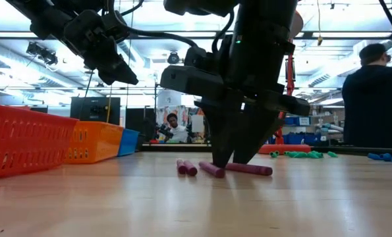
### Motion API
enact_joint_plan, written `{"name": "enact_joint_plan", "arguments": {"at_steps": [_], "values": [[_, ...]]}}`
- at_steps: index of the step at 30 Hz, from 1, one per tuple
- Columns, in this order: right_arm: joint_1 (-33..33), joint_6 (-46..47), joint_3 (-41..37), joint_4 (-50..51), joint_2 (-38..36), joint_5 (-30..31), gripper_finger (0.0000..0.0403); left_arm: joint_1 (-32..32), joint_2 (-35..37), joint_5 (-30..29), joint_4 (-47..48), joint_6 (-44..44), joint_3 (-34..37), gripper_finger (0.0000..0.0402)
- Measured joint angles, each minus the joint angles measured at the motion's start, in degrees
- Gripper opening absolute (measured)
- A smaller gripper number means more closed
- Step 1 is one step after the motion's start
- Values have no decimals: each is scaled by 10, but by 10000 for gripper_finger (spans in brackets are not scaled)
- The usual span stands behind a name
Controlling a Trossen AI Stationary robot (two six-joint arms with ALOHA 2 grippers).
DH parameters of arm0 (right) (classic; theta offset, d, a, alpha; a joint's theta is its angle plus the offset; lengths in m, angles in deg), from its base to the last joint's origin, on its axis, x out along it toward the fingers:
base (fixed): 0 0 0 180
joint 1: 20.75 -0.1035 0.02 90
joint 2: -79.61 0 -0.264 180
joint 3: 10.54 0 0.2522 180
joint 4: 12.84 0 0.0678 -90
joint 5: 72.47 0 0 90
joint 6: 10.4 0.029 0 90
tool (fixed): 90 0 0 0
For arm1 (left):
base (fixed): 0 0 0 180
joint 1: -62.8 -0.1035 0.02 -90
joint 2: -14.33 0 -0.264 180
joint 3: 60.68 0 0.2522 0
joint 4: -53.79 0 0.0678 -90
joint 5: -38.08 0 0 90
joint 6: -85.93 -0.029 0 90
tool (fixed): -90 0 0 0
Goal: Sort crayons
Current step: Put the pink crayon into the black bin
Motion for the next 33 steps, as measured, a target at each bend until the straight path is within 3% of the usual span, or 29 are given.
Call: {"name": "enact_joint_plan", "arguments": {"at_steps": [9,23,33], "values": [[1,-21,0,5,0,-28,131,0,0,0,1,0,0,119],[3,-47,-1,11,-1,-40,14,0,0,0,43,11,0,119],[2,-73,12,22,1,0,25,0,-1,0,41,19,0,119]]}}
